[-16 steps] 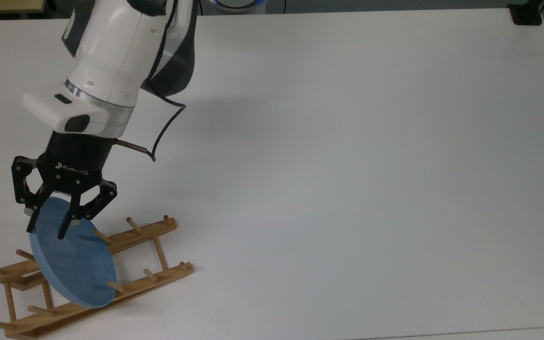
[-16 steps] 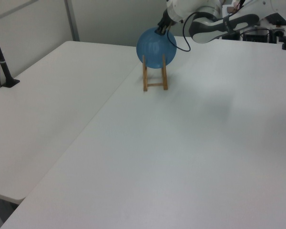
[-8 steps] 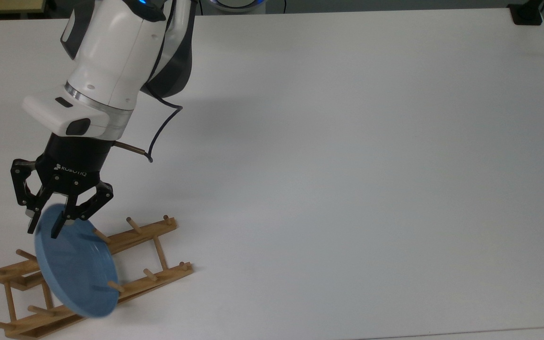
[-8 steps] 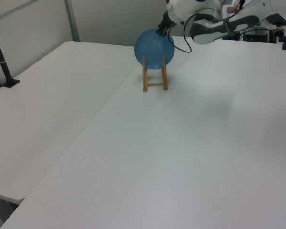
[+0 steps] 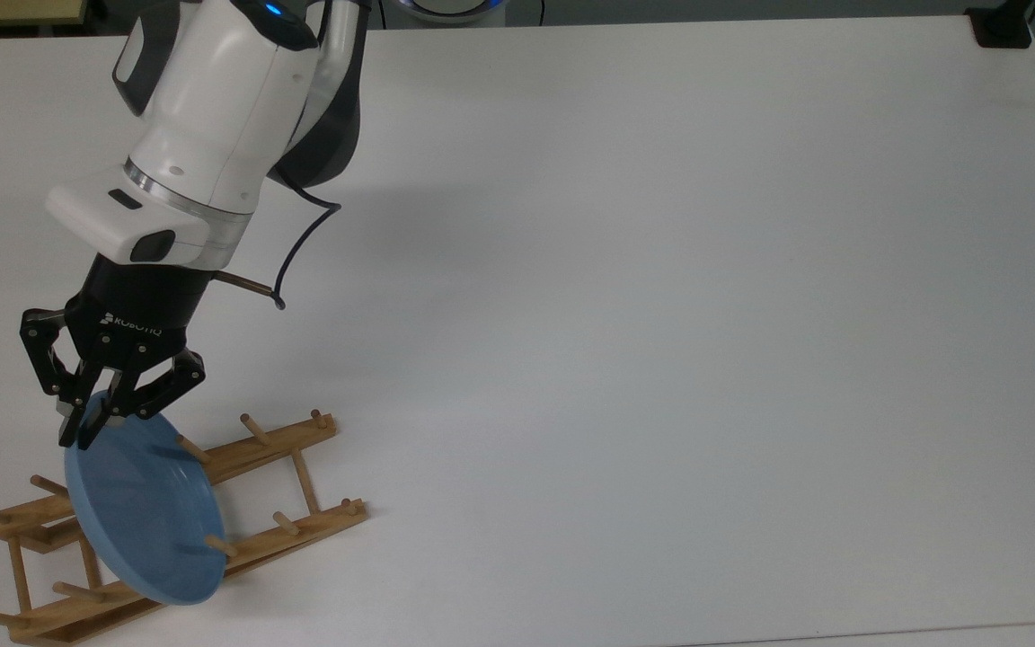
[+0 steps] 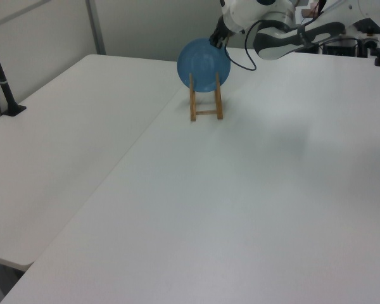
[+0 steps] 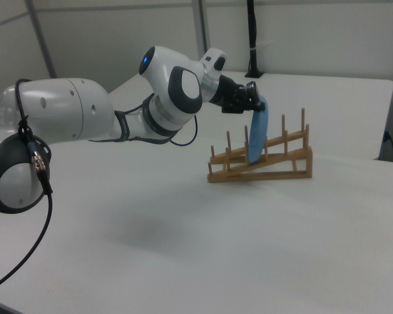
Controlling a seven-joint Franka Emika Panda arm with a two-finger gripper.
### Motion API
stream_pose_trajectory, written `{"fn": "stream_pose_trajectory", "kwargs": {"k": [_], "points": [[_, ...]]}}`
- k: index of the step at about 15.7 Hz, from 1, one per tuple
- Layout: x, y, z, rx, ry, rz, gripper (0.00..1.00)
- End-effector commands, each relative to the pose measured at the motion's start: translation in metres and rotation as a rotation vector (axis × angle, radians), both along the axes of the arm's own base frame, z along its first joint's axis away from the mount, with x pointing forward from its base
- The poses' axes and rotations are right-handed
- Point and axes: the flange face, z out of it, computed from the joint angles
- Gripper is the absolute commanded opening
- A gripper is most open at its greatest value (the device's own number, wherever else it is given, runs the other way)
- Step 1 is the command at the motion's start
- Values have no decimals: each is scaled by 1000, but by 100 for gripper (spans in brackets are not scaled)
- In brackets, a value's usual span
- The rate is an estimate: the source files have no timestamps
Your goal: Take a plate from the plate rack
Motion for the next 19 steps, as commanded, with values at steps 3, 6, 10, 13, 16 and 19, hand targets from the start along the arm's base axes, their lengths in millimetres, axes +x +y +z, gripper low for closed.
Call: {"fn": "stream_pose_trajectory", "kwargs": {"k": [3, 6, 10, 13, 16, 19], "points": [[-4, -8, 1, -45, 6, -4, 3], [-4, -9, 7, -58, -1, -1, 1], [-6, -10, 18, -70, -10, 3, 0], [-9, -11, 36, -73, -34, 1, 0], [-12, -11, 58, -78, -67, -2, 0], [-18, -18, 76, -76, -92, -13, 0]]}}
